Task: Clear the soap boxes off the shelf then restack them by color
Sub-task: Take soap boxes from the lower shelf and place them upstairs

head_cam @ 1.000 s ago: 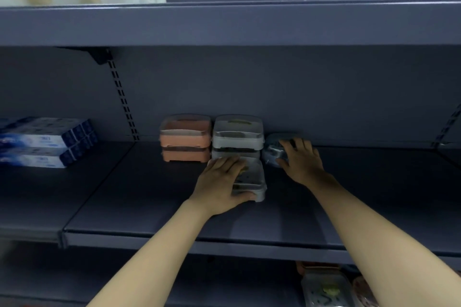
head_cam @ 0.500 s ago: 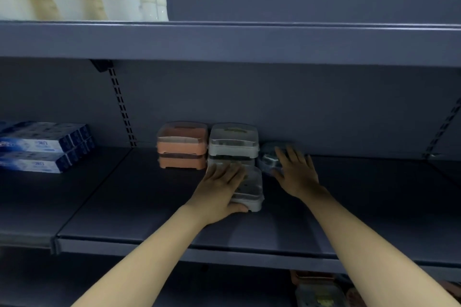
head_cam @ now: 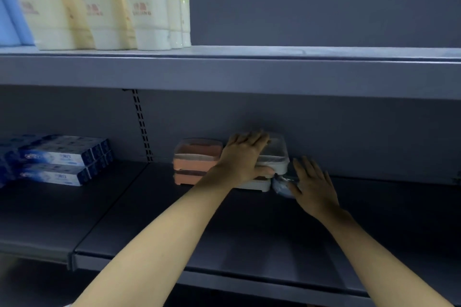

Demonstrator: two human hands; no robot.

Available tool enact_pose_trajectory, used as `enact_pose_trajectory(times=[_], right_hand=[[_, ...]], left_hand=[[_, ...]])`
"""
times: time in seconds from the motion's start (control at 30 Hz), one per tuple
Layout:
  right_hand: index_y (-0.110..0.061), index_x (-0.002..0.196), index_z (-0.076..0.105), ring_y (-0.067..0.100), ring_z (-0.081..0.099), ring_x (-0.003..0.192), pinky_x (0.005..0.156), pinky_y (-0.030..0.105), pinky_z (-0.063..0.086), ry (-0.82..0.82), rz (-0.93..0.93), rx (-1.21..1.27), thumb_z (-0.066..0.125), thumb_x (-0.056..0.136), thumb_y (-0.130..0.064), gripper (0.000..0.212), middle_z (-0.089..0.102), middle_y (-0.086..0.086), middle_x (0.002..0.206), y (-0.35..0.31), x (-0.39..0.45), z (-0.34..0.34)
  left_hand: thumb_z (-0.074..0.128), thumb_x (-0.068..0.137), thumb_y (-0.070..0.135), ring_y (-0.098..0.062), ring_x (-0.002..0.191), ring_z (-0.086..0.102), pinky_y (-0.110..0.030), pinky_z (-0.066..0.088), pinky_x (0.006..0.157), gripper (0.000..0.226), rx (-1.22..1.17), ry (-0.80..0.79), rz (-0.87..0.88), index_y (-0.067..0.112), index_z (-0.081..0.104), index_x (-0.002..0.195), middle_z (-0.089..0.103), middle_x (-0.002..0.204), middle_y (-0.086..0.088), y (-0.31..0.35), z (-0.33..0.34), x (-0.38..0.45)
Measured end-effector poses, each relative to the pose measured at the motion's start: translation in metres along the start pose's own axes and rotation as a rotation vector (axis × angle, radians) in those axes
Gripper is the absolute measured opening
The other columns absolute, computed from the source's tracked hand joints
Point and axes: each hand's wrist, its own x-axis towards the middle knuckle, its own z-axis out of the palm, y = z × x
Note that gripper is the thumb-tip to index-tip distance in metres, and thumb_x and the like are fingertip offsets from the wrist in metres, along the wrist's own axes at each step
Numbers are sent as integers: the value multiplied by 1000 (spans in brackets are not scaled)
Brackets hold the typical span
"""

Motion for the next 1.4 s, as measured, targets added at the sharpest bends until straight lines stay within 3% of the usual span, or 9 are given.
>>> enact_pose_trajectory(times=[0.17,0.43,0.63,0.9,1.03,1.4], right_hand=[[-20,151,12,21,5,146,118,43,9,34,-48,-2,37,98,-44,63,9,3,158,0,2,-5],[-21,148,24,20,11,144,116,37,10,-5,-34,-17,38,98,-40,55,17,2,156,6,6,6],[-20,147,28,22,22,140,114,34,13,0,-31,-19,39,98,-41,54,27,2,152,6,8,9],[-22,149,18,22,8,144,116,38,6,-52,12,-62,34,99,-42,57,16,0,156,1,7,4],[-26,151,4,22,-2,146,117,43,0,-46,72,-43,31,99,-46,63,4,1,159,-8,-3,3],[-27,150,13,18,-5,146,116,39,-6,56,95,117,34,98,-48,61,2,-2,159,-30,-66,-9]], left_hand=[[52,84,62,-22,144,13,-39,11,116,88,-53,-90,-40,19,14,150,9,159,-1,-15,8,20],[55,82,62,-19,145,9,-36,9,117,90,-39,-110,-43,20,15,150,10,158,0,-24,15,40],[58,78,63,-22,139,18,-40,20,111,90,27,-72,0,20,22,148,21,154,0,-30,18,47],[64,75,61,-20,140,22,-36,17,113,94,-13,-60,-15,22,21,148,23,154,1,-32,20,49],[58,81,58,-23,144,11,-40,10,116,91,68,-18,-58,20,13,150,10,158,-5,-23,23,41],[46,92,51,-23,145,-8,-44,-7,116,82,56,123,-123,15,2,151,-8,158,-9,10,31,-19]])
